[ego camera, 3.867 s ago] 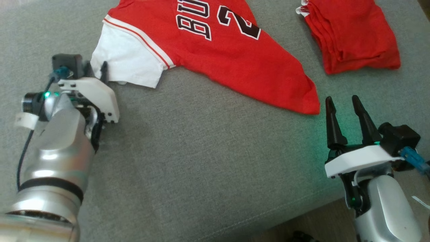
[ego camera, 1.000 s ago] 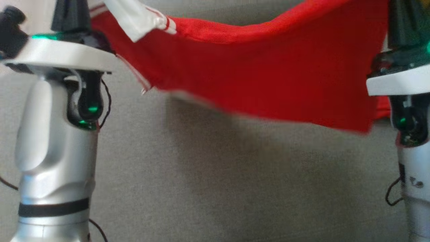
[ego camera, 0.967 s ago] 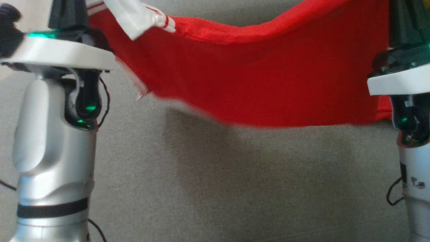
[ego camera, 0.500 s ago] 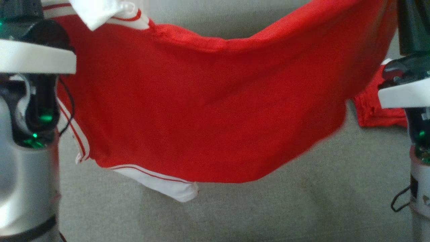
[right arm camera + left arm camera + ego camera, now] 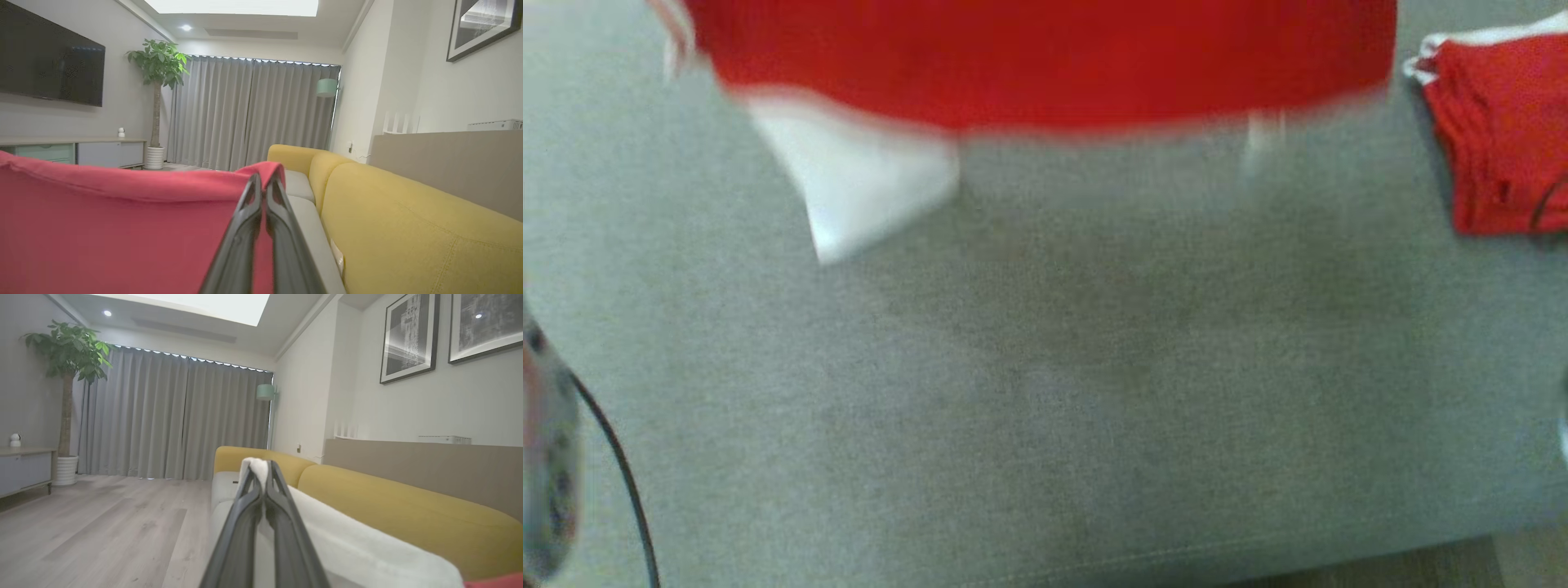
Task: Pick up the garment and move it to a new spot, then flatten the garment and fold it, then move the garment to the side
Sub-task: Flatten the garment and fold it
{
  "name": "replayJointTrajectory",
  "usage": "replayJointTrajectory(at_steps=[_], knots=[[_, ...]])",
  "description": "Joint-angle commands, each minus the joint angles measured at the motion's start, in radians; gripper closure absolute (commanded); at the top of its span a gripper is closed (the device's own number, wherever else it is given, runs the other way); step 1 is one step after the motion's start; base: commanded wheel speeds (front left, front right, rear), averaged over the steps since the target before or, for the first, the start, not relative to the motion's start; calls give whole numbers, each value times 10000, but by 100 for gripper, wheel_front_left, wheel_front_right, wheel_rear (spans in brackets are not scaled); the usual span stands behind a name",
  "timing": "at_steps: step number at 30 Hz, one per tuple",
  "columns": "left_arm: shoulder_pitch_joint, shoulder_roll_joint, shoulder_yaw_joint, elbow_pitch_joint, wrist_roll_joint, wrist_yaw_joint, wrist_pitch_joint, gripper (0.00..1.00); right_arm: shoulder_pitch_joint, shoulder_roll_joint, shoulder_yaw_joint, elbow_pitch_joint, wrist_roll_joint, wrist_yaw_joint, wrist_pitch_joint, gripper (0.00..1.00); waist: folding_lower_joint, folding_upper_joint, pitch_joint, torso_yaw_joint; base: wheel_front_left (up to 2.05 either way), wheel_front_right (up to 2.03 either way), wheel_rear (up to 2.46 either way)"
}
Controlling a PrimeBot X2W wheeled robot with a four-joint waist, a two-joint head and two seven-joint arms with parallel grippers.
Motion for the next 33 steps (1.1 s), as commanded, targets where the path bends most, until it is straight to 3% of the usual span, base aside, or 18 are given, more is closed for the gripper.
replayJointTrajectory(at_steps=[1,4,7,15,23,33], knots=[[-950,582,239,120,175,-90,-259,100,-770,-10,112,207,-180,-9,-404,100,-1,0,655,-84,0,0,0],[-2528,585,139,1909,447,-235,-1246,100,-2598,59,55,2378,-640,-9,-1998,100,-1,0,895,53,0,0,0],[-2988,403,17,2959,454,-407,-1846,100,-3220,119,62,3666,-819,-9,-2891,100,-1,0,919,272,0,0,0],[-1455,-46,-521,4306,286,-916,-2570,100,-2092,178,727,5648,-349,-9,-3535,100,-1,0,649,719,0,0,0],[1980,40,-952,3846,189,-1052,-2678,100,298,-175,2872,6288,1227,-9,-3146,100,-1,0,-157,911,0,0,0],[5945,600,-1888,2585,-454,-1073,-2528,100,2976,-2136,5614,4759,3472,-9,-1966,100,-1,0,-1562,1064,0,0,0]])
